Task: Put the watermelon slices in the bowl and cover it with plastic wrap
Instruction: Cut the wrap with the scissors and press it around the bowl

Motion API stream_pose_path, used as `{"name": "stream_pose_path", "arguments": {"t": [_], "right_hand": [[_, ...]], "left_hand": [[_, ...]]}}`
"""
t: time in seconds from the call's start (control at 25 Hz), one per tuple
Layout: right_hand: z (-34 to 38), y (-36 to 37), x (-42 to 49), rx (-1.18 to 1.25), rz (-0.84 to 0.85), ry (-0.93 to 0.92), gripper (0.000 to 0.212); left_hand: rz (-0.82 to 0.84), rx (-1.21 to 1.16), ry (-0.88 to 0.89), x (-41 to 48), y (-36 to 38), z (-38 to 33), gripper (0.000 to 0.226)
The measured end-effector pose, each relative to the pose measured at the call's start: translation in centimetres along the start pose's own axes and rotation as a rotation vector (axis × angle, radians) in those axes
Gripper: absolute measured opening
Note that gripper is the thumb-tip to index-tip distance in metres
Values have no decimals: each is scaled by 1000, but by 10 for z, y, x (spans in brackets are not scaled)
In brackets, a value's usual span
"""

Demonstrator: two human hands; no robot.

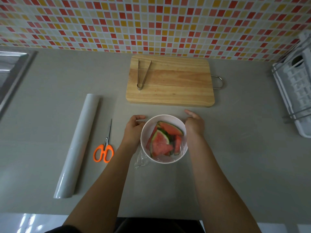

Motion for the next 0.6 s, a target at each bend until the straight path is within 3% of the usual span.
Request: {"name": "stream_pose_path", "arguments": {"t": [0.08, 0.2, 0.24, 0.28, 0.36, 0.44, 0.52, 0.6], "right_hand": [[-5, -5, 2, 47, -108, 86, 50], [-9, -21, -6, 389, -358, 185, 36], [-6, -28, -14, 512, -458, 83, 34], [-1, -32, -21, 575, -444, -103, 29], [3, -28, -35, 417, -41, -485, 33], [-9, -19, -41, 119, 368, -636, 48], [-17, -15, -38, 36, 492, -591, 75], [-19, -12, -37, 74, 461, -537, 84]], "left_hand": [[10, 4, -11, 2, -1, 1, 17], [-2, 35, -16, 5, -2, 1, 16], [-11, 52, -12, 6, -2, 1, 16], [-16, 68, -8, 6, -2, 0, 16], [-13, 73, -5, 5, -2, -1, 15], [-13, 61, -3, 4, -2, -2, 14], [-16, 66, 1, 5, -1, -1, 13], [-23, 67, 1, 5, 0, -1, 12]]}}
Point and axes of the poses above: each hand's wrist, its own x-axis towards the middle knuckle, its own y-axis out of the palm, z = x × y, the point moved 2 cm from there along x, towards the middle knuckle, and after that the axes turned 5 degrees about -z, right-handed, at the moved point
